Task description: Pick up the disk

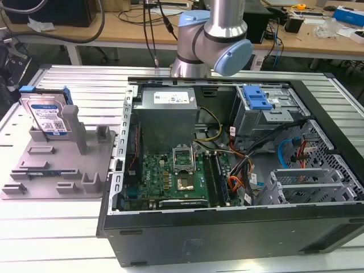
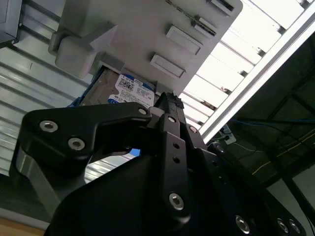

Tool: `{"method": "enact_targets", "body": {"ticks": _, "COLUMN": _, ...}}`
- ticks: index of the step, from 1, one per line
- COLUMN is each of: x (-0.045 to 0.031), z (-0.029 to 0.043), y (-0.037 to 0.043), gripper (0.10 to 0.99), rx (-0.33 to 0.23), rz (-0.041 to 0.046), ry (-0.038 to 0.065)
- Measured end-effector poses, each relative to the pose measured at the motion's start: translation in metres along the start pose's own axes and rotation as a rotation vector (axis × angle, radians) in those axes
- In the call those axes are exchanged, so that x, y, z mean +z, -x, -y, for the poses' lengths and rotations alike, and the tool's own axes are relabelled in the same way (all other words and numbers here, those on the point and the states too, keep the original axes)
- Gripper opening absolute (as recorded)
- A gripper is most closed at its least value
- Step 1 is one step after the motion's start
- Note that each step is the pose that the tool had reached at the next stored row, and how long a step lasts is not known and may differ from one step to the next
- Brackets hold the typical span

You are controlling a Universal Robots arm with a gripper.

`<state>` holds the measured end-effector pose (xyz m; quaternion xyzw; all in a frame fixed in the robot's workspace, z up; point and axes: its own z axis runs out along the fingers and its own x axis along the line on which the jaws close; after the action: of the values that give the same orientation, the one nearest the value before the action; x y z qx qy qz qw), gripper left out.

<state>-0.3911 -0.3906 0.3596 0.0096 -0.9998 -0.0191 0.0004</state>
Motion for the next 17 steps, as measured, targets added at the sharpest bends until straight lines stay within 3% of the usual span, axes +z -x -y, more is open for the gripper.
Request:
{"method": "enact_targets", "body": {"ticks": 1, "x": 0.0000, "z": 0.0000, "y": 0.0000, "gripper": 0.106, "rx": -0.001, "rz": 0.0001, "ry": 0.000}}
{"method": "enact_targets", "body": {"ticks": 4, "x": 0.0001, "z": 0.0000, "y": 0.0000, "gripper": 0.106, "rx": -0.110, "rz": -0.0041, "ry": 0.000}}
{"method": "enact_targets", "body": {"ticks": 8, "x": 0.0001, "z": 0.0000, "y": 0.0000, "gripper": 0.106, "rx": -0.185, "rz": -0.0070, "ry": 0.000}}
{"method": "enact_targets", "body": {"ticks": 14, "x": 0.0003, "z": 0.0000, "y": 0.0000, "gripper": 0.106, "rx": -0.363, "rz": -0.0138, "ry": 0.000}}
{"method": "enact_targets", "body": {"ticks": 15, "x": 0.0004, "z": 0.0000, "y": 0.0000, "gripper": 0.114, "rx": -0.384, "rz": -0.0146, "ry": 0.000}}
{"method": "enact_targets", "body": {"ticks": 17, "x": 0.0006, "z": 0.0000, "y": 0.0000, "gripper": 0.235, "rx": -0.437, "rz": -0.0166, "ry": 0.000}}
